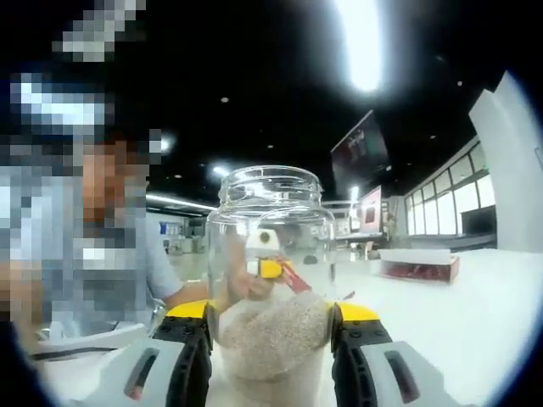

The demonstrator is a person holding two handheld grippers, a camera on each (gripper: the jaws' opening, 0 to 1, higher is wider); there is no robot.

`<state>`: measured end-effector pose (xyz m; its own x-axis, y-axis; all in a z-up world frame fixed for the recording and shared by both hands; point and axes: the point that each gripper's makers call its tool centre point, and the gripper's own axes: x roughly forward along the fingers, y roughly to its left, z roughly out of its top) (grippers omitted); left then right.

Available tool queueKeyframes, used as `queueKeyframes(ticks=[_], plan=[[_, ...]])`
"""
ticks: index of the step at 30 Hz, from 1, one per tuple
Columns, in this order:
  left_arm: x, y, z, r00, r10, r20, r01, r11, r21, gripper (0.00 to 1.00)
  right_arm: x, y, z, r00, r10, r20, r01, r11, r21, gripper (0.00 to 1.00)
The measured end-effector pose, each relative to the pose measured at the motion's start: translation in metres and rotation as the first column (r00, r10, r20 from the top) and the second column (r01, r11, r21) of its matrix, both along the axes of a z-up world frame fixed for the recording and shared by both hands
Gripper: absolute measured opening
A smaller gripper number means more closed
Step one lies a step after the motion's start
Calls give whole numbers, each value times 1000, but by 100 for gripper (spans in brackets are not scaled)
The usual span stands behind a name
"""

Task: Tear open the coffee pouch, take out the coffee, and pour the coffee from the pouch into the cup

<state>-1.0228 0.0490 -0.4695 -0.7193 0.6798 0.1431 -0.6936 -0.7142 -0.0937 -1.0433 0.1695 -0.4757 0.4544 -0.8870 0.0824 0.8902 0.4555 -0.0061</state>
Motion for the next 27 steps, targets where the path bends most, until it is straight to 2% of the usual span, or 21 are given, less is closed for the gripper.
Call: queueKeyframes(ticks=[21,24,27], plan=[[4,6,-1,1000,-12,-20,11,999,-42,11,13,-6,-2,1000,19,-8,-19,1000,8,56],[3,5,-1,1000,-8,-21,7,999,-47,11,9,-2,-1,999,18,33,-19,1000,13,55],[3,5,-1,1000,-12,-19,11,999,-46,11,4,1,2,999,9,48,-9,1000,3,57]])
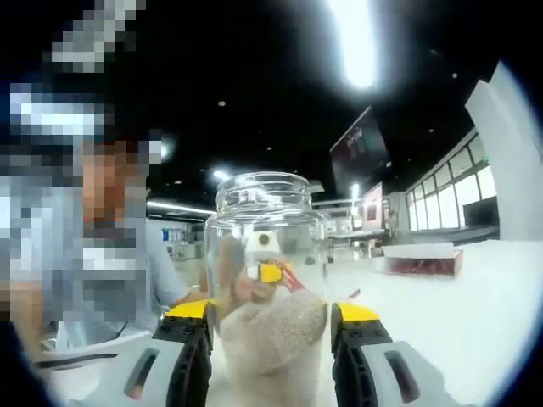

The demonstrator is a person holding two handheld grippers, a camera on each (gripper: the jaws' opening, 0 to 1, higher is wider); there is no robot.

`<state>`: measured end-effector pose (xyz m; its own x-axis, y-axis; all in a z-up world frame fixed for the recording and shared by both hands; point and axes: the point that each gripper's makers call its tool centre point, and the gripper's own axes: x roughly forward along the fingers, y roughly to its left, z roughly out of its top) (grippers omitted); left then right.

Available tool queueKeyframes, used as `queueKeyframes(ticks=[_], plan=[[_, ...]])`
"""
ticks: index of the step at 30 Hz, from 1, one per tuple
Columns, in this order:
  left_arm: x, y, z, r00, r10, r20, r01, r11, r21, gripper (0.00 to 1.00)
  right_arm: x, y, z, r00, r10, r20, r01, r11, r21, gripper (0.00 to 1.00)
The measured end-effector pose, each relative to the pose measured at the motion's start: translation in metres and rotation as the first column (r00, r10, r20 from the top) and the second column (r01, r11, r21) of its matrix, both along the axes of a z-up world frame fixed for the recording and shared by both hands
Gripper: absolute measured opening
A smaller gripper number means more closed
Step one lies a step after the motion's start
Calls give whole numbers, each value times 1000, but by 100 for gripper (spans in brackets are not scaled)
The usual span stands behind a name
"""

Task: Tear open the coffee pouch, take out the coffee, and pour the coffee from the pouch into the cup

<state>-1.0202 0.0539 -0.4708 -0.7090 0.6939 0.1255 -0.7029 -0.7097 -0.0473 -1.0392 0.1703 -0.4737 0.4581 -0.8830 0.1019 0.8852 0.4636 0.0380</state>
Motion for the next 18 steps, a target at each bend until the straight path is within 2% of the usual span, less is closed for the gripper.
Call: queueKeyframes(ticks=[8,18], plan=[[1,-2,3,1000,3,-14,-3,1000,10,11,-7,5,3,999,-23,23,23,1000,-18,59],[0,-5,5,1000,-7,3,7,999,44,11,-10,9,5,999,-32,38,33,999,-26,58]])
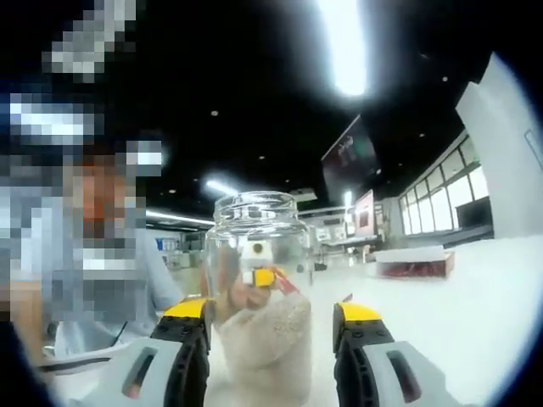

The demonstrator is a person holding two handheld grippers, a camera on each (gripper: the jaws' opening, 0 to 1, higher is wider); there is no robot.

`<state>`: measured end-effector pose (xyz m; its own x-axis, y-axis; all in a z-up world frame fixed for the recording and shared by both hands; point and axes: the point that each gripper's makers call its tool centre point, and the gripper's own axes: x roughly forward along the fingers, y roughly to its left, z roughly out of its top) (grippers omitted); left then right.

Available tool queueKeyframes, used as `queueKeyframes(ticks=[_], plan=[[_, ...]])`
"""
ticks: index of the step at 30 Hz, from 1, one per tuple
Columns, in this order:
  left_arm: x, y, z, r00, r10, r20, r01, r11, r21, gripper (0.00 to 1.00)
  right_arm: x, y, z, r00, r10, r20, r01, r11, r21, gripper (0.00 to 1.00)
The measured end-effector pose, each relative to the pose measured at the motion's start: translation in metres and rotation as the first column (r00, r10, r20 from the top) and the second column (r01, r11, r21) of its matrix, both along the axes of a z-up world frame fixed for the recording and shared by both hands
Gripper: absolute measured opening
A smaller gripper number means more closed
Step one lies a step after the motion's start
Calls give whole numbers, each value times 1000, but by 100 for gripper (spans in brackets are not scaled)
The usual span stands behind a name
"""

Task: Tear open the coffee pouch, take out the coffee, and pour the coffee from the pouch into the cup

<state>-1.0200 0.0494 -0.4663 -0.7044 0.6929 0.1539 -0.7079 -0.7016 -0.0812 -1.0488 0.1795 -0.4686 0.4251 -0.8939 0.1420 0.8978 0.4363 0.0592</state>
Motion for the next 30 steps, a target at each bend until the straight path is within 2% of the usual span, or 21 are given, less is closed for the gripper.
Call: queueKeyframes(ticks=[17,30], plan=[[-5,1,13,1000,-2,28,-1,997,77,10,1,2,-1,1000,17,21,-17,1000,9,55],[-2,4,31,1000,-1,8,0,996,85,11,2,0,-1,1000,18,16,-18,1000,18,54]])
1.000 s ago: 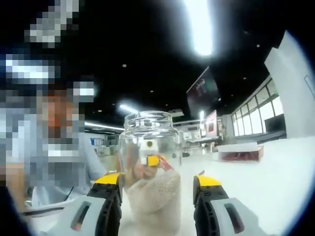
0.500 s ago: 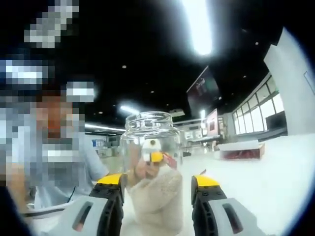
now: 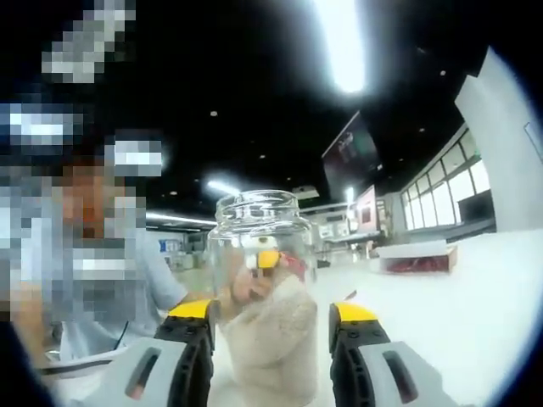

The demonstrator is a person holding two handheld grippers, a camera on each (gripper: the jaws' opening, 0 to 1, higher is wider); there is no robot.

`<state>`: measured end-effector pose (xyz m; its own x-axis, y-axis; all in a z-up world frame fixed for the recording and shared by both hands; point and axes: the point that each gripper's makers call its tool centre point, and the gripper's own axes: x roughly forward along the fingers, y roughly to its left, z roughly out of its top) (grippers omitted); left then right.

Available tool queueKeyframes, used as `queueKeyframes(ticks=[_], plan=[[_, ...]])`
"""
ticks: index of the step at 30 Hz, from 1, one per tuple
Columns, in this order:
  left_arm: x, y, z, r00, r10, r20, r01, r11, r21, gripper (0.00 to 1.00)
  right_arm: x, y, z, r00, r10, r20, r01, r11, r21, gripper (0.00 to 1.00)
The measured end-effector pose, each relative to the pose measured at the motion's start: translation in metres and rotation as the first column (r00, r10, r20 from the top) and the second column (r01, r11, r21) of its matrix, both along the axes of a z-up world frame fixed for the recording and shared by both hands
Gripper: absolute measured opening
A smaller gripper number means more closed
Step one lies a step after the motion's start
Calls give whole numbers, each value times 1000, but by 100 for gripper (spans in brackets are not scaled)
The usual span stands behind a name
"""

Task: Tear open the coffee pouch, take out the coffee, and pour the coffee from the pouch into the cup

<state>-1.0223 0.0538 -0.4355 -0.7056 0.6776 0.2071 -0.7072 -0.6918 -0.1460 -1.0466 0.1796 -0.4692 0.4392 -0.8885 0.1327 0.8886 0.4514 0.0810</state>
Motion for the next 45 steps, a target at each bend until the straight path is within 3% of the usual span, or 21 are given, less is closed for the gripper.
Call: queueKeyframes(ticks=[13,22,28,45], plan=[[5,4,26,999,8,-39,-8,1000,-17,11,2,4,3,1000,0,-16,0,1000,13,50],[16,10,45,997,-29,-67,30,1000,9,11,-3,10,15,1000,-9,-17,9,1000,-14,47],[18,15,54,995,-43,-86,44,999,11,11,-6,10,26,999,-43,-33,41,998,-56,51],[17,29,65,991,-73,-109,75,997,21,11,-7,12,43,998,-61,-11,59,989,-136,52]])
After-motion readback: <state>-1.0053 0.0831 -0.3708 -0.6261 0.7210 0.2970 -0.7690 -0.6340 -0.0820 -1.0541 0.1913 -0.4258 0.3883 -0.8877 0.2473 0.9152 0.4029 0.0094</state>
